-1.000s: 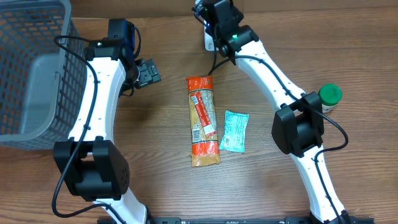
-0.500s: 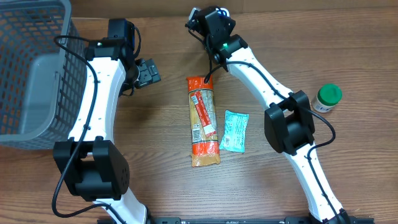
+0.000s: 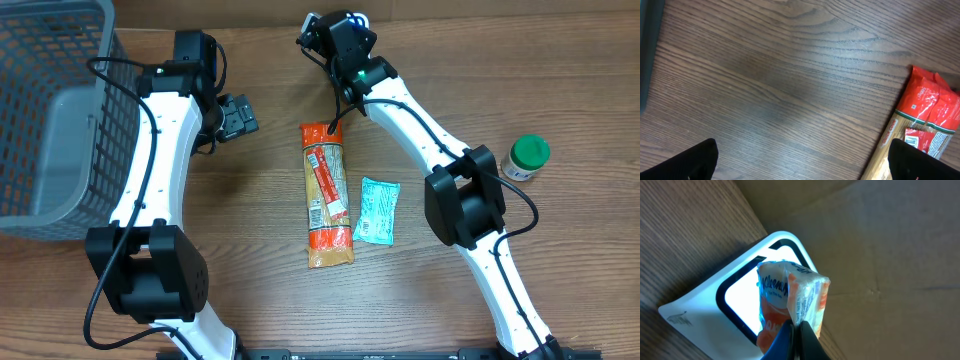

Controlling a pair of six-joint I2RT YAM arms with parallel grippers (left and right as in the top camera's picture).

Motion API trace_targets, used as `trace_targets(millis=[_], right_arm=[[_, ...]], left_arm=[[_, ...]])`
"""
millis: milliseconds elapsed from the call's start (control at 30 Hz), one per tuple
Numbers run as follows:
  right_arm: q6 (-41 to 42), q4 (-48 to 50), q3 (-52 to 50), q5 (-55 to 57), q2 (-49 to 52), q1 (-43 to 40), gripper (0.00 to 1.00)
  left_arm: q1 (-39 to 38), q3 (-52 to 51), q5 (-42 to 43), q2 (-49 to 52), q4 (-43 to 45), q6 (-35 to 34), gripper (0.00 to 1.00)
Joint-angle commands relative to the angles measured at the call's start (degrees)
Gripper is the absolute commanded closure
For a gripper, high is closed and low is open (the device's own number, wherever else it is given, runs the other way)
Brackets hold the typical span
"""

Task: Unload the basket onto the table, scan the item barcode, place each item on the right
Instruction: 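Hold the Kleenex pack in front of the scanner window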

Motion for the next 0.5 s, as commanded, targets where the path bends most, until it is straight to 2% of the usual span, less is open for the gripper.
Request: trace_targets(millis=[0, 267, 367, 467], right_arm=[[1.22, 0.83, 0.07, 1.64, -0.63, -0.22, 0.96], [13.53, -4.52, 0.09, 3.58, -10.64, -0.37, 0.96], [20.9, -10.93, 0.09, 3.34, -15.72, -0.52, 0.96], [29.51, -21.66, 0.09, 1.44, -21.29, -1.01, 0.96]], left_arm=[[-0.39, 0.92, -0.07, -1.29, 0.09, 1.11, 0.0], [-0.39, 0.92, -0.07, -1.29, 0.09, 1.11, 0.0], [-0.39, 0.92, -0.07, -1.29, 0.09, 1.11, 0.0], [-0.39, 0.92, -0.07, -1.29, 0.09, 1.11, 0.0]])
